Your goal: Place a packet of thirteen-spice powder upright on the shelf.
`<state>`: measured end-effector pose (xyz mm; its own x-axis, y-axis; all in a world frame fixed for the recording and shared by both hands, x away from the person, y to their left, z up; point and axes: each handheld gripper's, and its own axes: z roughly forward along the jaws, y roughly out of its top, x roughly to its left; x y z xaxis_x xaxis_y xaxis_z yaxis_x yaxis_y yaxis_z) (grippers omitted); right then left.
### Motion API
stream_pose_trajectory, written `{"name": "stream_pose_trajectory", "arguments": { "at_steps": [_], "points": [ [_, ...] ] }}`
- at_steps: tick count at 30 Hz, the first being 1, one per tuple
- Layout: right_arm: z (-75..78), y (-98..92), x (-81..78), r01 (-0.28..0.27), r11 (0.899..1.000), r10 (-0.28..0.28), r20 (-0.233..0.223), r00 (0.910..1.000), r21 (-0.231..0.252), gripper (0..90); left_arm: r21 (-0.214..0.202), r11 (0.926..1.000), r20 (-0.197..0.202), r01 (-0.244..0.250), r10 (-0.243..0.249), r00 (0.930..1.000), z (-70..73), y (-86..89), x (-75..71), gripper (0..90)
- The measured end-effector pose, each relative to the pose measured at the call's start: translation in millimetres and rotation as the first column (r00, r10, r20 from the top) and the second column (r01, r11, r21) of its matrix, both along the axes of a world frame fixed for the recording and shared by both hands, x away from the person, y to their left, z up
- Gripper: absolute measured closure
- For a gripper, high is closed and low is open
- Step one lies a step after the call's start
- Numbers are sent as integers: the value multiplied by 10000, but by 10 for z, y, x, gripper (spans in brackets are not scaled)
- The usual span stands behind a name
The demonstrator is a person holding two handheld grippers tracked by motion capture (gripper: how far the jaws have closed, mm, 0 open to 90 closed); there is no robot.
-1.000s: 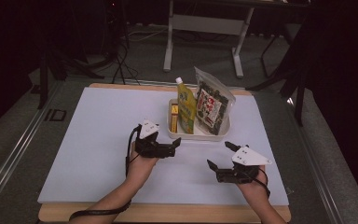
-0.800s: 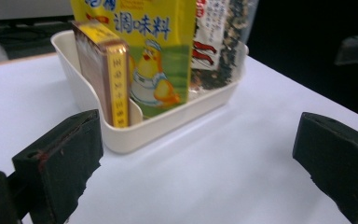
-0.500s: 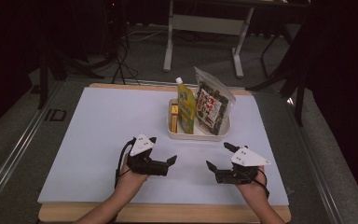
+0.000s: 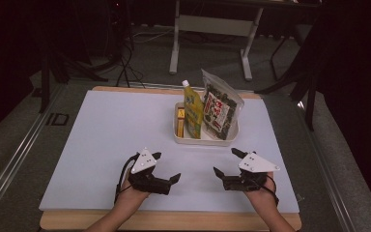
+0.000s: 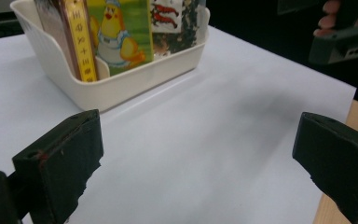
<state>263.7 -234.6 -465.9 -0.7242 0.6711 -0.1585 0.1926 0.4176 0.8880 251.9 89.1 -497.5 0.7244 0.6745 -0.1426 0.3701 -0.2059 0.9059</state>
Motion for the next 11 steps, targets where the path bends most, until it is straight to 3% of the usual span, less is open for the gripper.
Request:
{"name": "stream_pose_trajectory", "arguments": {
  "at_steps": [11],
  "points": [
    [-9,2,-5,-7,10000,7,18,10000,-56,129,-141,9999,-143,69,-71,9999,-90,18,-6,20]
  ]
}}
